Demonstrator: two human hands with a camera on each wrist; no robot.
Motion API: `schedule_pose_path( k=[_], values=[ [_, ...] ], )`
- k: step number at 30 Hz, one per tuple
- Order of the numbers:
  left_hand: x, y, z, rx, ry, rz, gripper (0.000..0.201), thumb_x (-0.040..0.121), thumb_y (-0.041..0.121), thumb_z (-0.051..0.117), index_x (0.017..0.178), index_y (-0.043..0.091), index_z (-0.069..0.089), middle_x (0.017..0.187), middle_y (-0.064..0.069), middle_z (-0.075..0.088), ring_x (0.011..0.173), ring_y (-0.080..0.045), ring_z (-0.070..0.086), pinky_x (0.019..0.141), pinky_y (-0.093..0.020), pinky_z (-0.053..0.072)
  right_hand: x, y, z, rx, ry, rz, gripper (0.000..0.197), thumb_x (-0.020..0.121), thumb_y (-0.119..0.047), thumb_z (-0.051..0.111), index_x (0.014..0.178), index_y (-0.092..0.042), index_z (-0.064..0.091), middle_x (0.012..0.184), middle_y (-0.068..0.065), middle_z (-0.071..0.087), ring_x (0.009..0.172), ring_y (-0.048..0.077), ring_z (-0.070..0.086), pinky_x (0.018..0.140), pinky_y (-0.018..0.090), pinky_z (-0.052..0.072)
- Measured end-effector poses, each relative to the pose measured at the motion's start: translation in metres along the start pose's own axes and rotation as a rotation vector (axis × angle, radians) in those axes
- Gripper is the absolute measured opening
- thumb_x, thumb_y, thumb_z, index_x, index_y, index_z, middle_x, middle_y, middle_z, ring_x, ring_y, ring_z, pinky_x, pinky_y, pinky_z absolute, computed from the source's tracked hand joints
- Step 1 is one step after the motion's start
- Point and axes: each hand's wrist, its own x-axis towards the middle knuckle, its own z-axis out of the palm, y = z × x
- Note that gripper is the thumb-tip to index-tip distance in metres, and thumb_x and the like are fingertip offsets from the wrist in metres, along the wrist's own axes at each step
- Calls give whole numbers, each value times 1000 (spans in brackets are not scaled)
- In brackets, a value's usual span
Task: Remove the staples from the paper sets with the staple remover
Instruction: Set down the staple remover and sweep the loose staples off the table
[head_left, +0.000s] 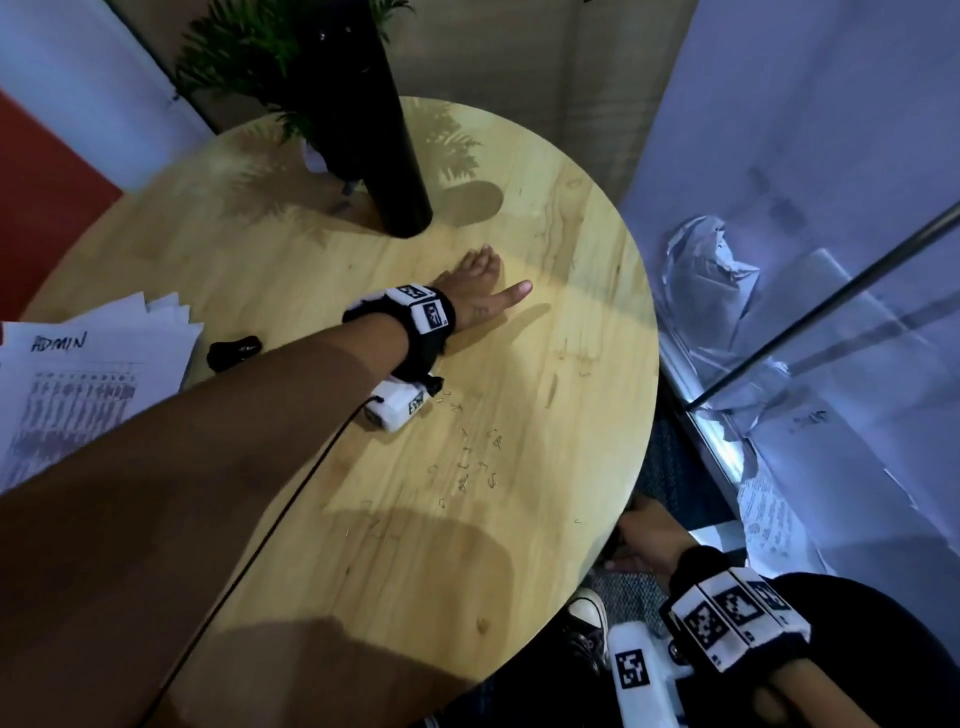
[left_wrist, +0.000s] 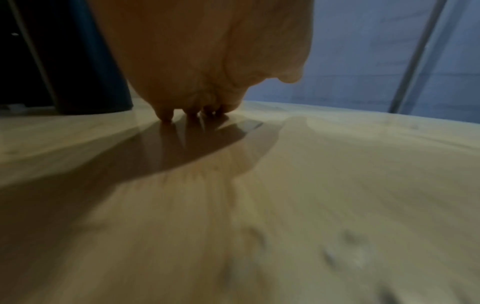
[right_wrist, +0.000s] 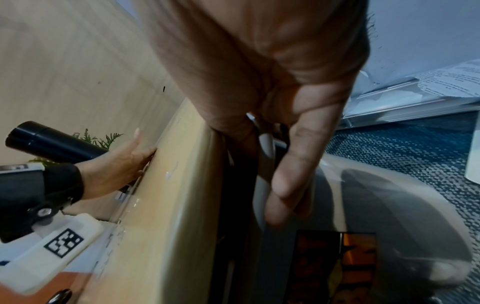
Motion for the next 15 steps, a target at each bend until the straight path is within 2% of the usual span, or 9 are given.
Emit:
schedule_pose_path(
  k=[3,6,9,11,13,15],
  values=[
    [-12,2,14,33,-22,3,82,94,61,21,150,8,-7,158,-6,-16,146,-19,-12,118,-44,4,0,1,0,-8,-13,-8,22,92,-2,42,112,-7,51,96,26,60,61,29,57,51,31,49],
    [-51,-8,36,137,-97,119,84,93,63,19,149,8,-12,157,-6,-22,145,-18,-18,118,-42,0,3,2,1,-24,-1,2,21,93,-3,41,113,-5,49,90,25,59,59,29,57,51,31,50],
    [-106,-27,59,215,-220,290,105,70,85,-5,146,14,-22,152,-1,-31,141,-14,-27,117,-38,-7,6,3,0,-44,-5,19,19,95,-5,42,111,-2,51,91,24,59,63,31,58,55,35,52],
    [-136,-43,72,254,-250,365,107,63,87,-14,145,19,-23,150,3,-32,139,-12,-29,115,-34,-10,6,2,0,-46,-10,20,13,95,-5,41,104,-2,51,84,21,59,65,32,58,62,38,53],
    [-157,-64,79,152,-149,340,102,65,87,-12,143,23,-19,150,5,-27,140,-12,-26,114,-33,-9,4,1,0,-55,-9,20,11,96,-4,41,102,-2,50,80,19,58,65,31,58,67,40,53],
    [-167,-88,83,-53,57,189,104,71,87,-3,147,16,-5,154,1,-14,144,-18,-15,115,-37,-4,1,1,-1,-64,-11,24,16,96,-2,38,109,-2,48,81,19,58,66,30,58,63,37,53]
  ],
)
